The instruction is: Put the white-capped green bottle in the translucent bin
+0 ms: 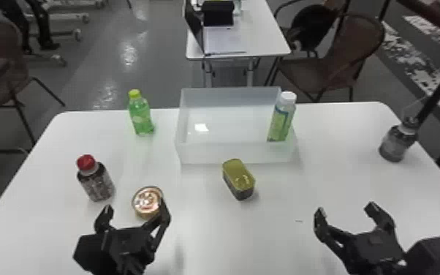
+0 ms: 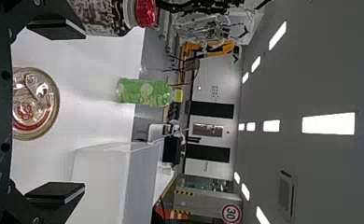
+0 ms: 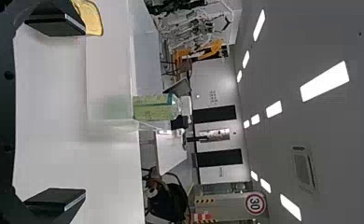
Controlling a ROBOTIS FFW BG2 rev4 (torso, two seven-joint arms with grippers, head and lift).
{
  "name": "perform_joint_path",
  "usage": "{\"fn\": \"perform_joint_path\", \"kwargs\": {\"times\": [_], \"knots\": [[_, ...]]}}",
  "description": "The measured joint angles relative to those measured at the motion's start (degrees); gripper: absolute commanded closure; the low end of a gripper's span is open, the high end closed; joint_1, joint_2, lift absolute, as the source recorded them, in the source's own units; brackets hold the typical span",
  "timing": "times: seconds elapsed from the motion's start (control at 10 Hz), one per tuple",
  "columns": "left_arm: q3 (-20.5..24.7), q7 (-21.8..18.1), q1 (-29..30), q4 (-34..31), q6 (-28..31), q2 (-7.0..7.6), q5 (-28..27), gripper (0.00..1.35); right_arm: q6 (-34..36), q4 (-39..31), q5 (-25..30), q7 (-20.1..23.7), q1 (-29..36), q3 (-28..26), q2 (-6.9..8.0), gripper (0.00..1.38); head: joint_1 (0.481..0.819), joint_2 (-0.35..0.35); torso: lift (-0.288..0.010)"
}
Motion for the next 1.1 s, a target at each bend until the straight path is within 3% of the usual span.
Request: {"fn": "perform_joint_path", "kwargs": {"times": [1.1], "knots": [[-0.1, 0.0, 0.1, -0.4, 0.4, 0.26, 0.0, 0.15, 0.7, -0.7, 2.0, -0.2, -0.6, 0.1, -0.13, 0.08, 0.695, 0.038, -0.113]]}}
